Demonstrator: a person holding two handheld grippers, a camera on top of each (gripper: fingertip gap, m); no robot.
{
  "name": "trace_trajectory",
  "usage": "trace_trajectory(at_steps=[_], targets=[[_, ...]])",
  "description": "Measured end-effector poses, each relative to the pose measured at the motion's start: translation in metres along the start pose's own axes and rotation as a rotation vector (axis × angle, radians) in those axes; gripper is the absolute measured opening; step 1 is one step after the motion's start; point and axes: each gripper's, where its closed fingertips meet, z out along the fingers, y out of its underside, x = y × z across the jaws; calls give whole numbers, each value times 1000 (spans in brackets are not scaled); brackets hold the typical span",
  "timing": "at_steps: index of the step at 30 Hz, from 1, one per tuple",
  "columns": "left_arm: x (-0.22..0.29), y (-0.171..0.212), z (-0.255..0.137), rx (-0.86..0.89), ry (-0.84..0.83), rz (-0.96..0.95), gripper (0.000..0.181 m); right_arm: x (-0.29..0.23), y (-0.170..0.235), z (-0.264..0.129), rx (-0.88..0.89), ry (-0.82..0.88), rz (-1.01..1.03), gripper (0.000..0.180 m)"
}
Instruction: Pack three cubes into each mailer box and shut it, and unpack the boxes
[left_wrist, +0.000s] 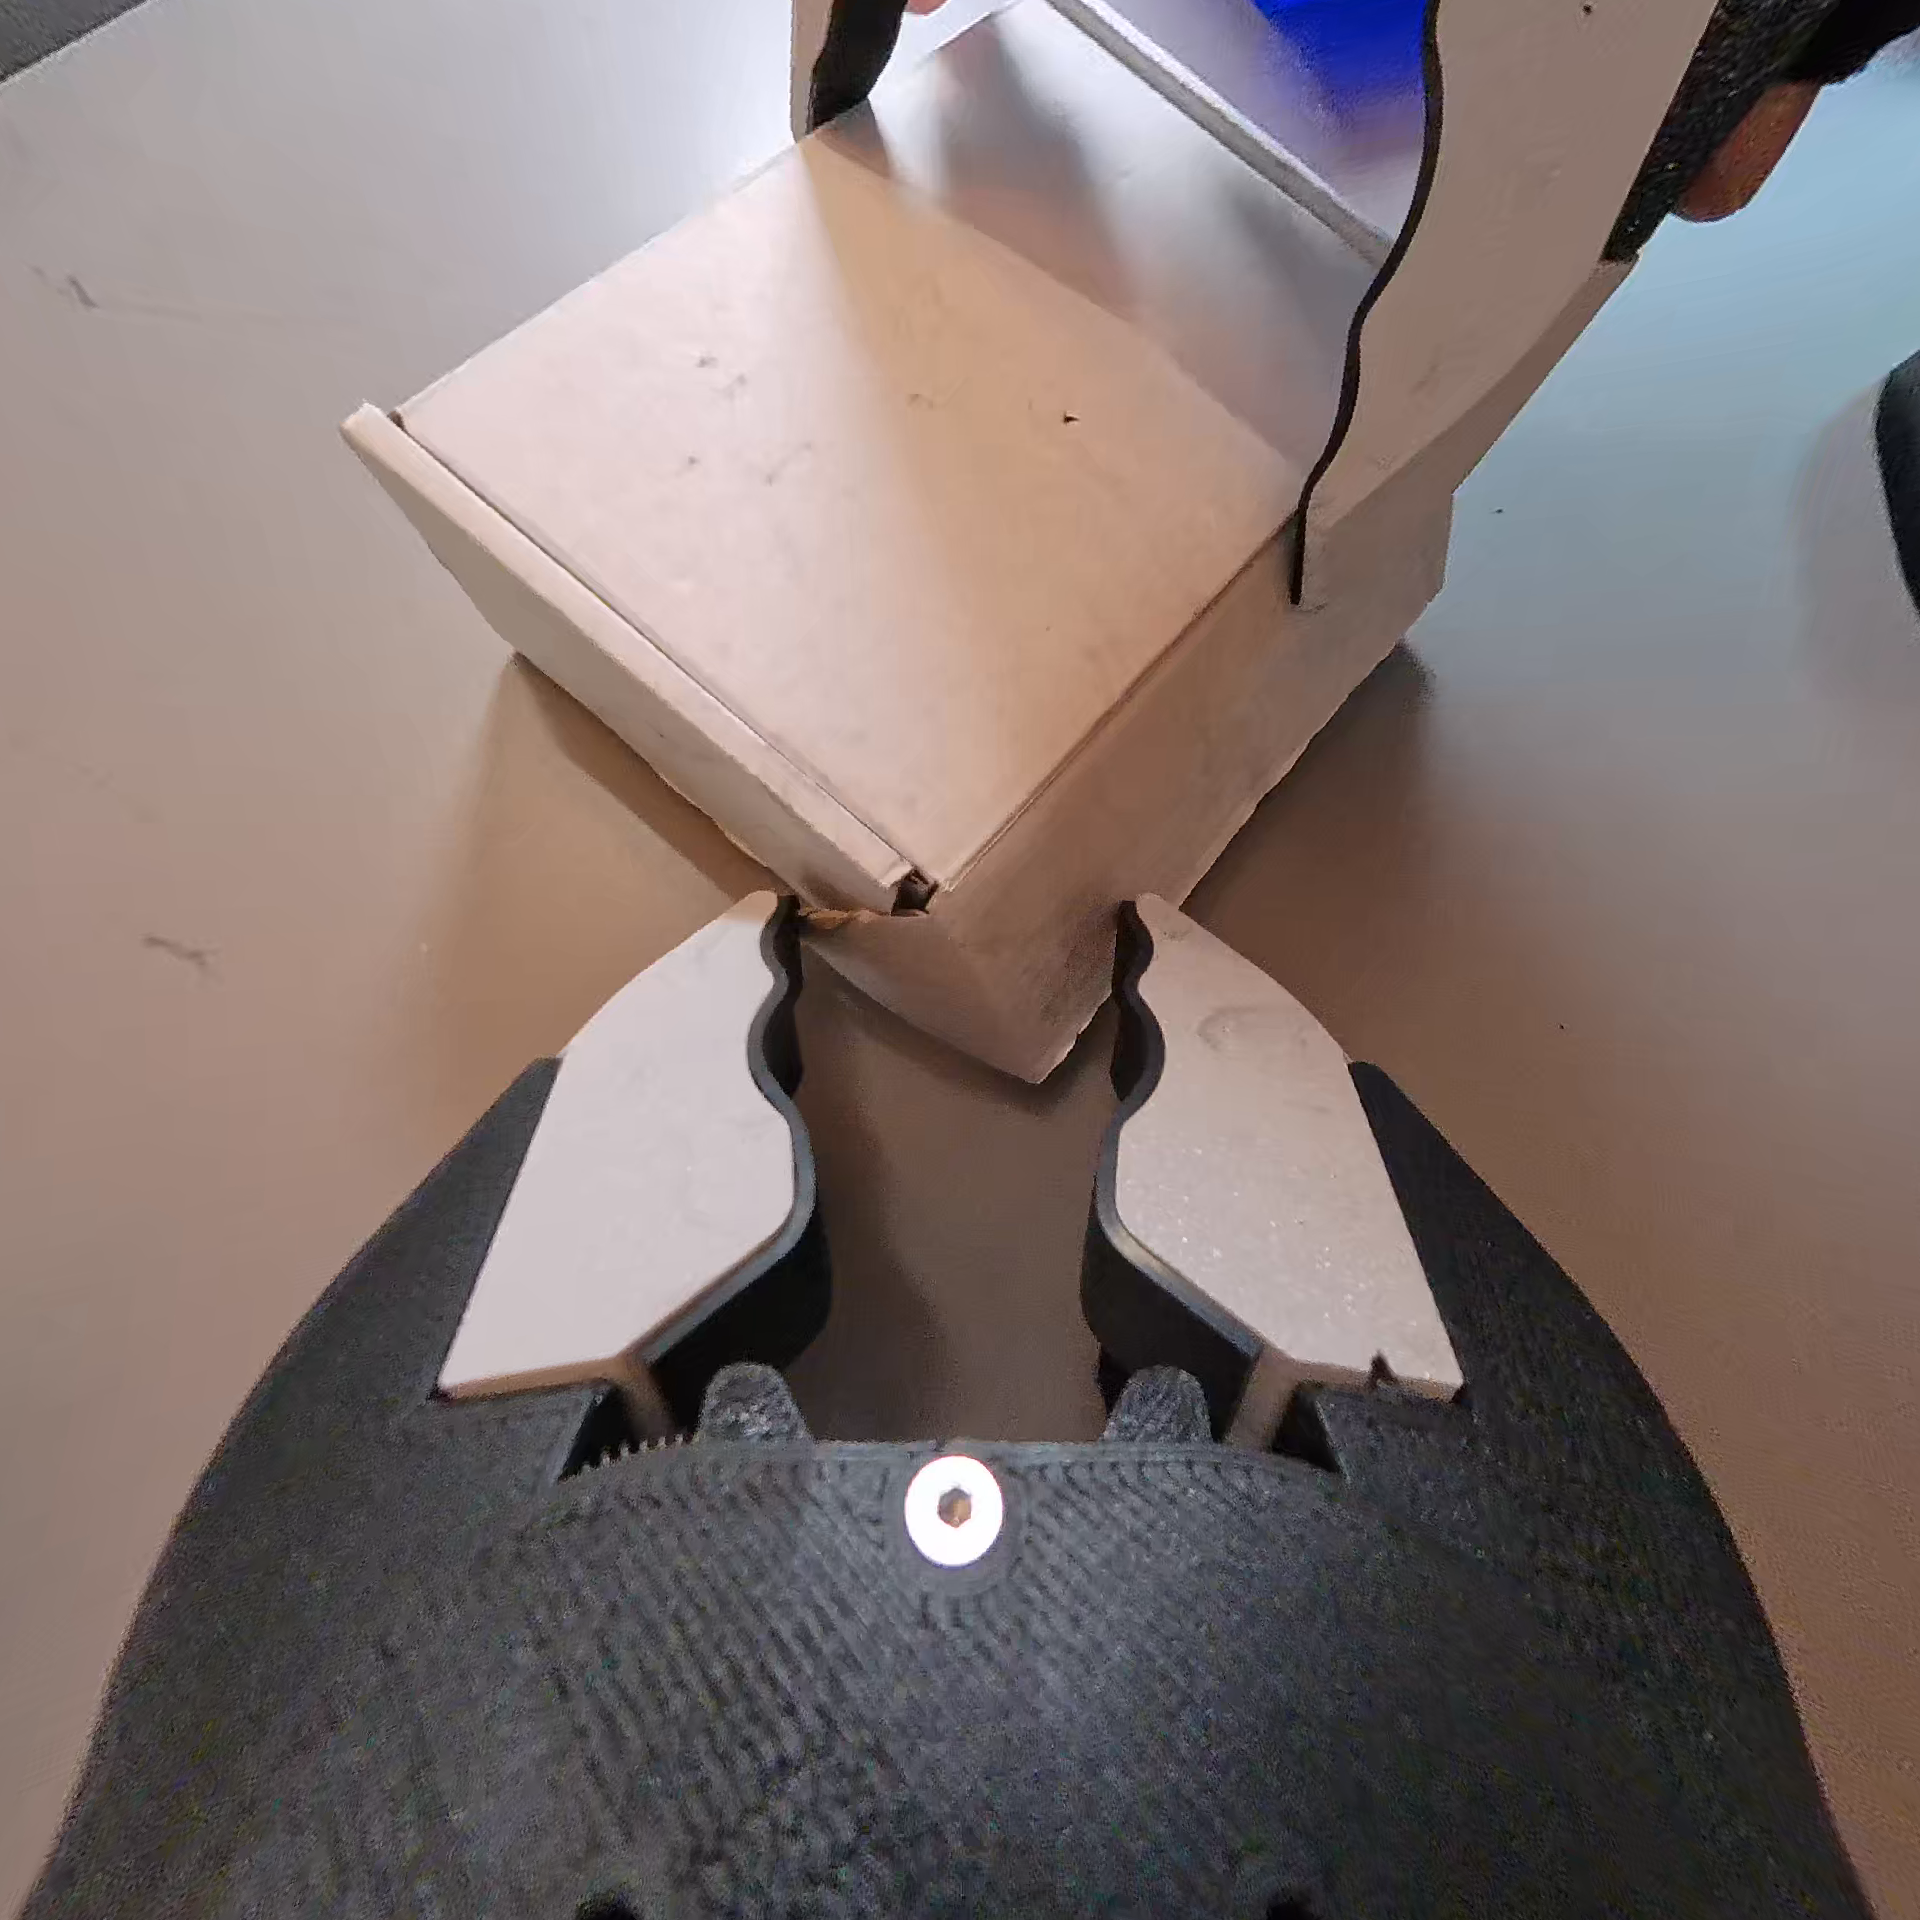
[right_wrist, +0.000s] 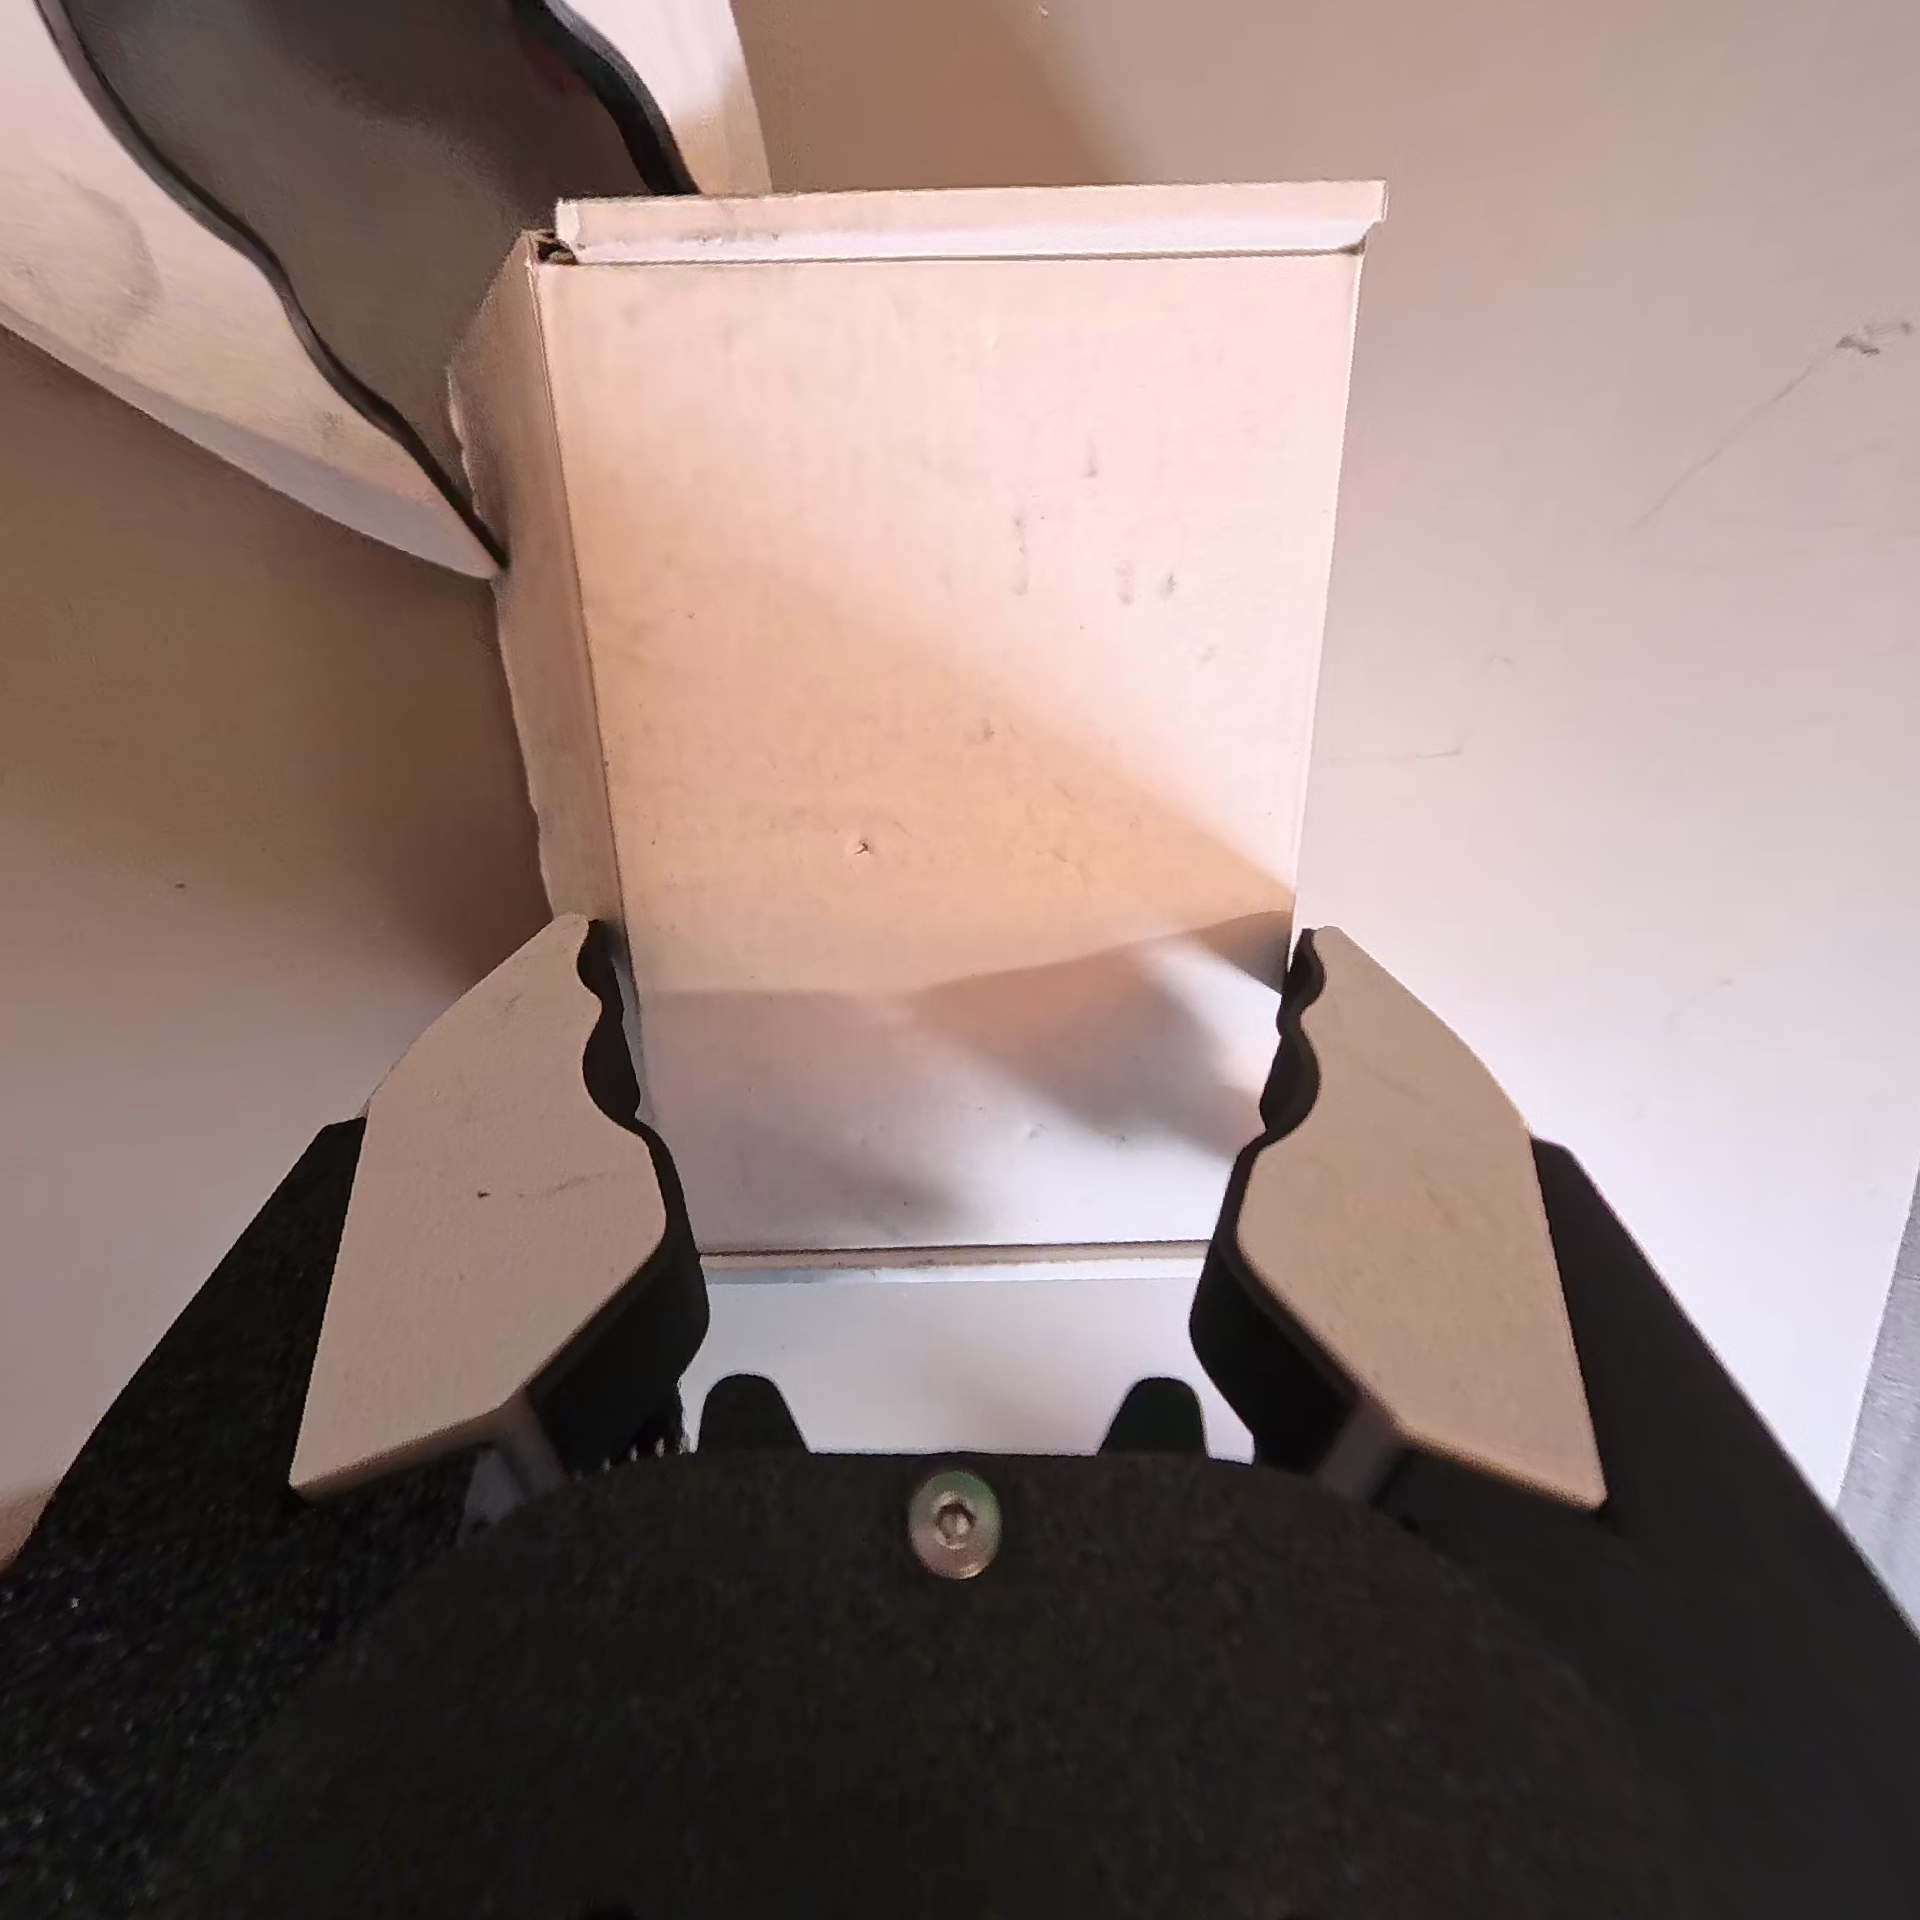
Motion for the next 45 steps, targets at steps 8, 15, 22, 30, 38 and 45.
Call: trace_trajectory(at_steps=[8,15,22,30,38,45], targets=[[9,6,-4,-82,56,-140,55,-2,1,2,-19,-16,14,121],[17,7,-11,-206,275,-381,44,-6,3,6,-46,-45,25,126],[22,11,-16,-252,389,-486,43,-13,7,9,-61,-102,55,129],[18,16,-23,-197,289,-359,42,-20,-12,-18,82,-155,9,112],[18,26,-33,-171,235,-323,43,-18,-5,-4,34,-207,61,103],[21,34,-31,-127,168,-327,41,-17,-4,-1,48,-229,151,99]])
